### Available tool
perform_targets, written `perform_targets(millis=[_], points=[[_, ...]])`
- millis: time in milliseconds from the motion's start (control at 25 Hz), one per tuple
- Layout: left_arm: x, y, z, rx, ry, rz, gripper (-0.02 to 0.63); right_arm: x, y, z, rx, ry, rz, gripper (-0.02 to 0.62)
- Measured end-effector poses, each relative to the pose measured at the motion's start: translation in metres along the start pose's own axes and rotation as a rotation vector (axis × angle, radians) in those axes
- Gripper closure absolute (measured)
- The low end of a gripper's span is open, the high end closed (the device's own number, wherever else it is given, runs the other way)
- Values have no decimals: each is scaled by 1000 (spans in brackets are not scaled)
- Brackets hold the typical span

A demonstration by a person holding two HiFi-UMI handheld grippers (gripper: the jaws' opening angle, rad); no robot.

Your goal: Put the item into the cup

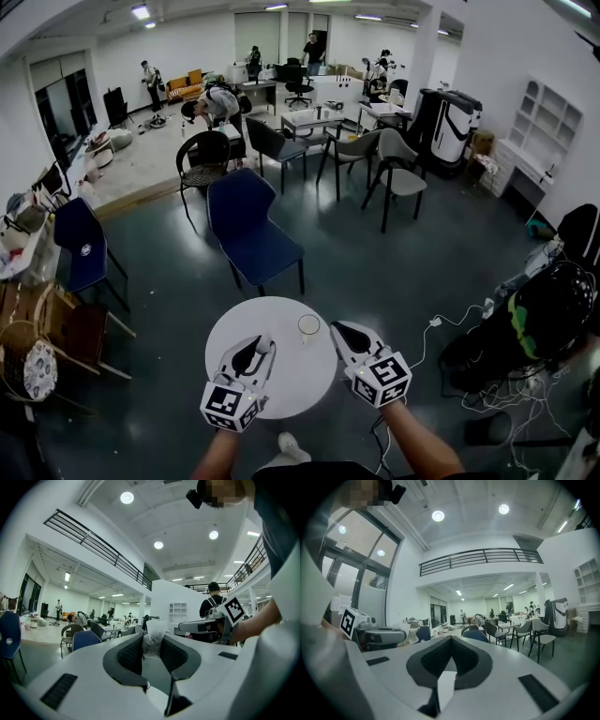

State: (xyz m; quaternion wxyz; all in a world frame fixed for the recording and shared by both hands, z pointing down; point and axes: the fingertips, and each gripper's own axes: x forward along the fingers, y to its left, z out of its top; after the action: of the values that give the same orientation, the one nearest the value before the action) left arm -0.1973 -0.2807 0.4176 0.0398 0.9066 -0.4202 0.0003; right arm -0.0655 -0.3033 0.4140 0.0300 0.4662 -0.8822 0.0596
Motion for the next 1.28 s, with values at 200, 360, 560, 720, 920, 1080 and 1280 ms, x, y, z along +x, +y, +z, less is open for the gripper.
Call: perform_targets(millis=[200,360,560,720,920,1080,1280], points=[[4,29,-5,-4,-3,-16,505,24,0,-7,1,6,-27,580],[8,40,-15,-14,-2,-27,505,32,-1,-18,3,13,-50,580],[21,47,-25,-31,17,-51,505,40,-10,-26,20,23,-76,580],[34,48,-32,-30,36,-79,505,43,-19,-33,28,33,-90,580],[66,46,-48,-30,59,-102,505,46,-50,-45,40,38,-113,580],[89,40,-63,-29,82,-108,505,45,-74,-57,56,44,-121,580],[122,34,-80,-31,110,-107,505,49,-105,-74,65,67,-117,580]])
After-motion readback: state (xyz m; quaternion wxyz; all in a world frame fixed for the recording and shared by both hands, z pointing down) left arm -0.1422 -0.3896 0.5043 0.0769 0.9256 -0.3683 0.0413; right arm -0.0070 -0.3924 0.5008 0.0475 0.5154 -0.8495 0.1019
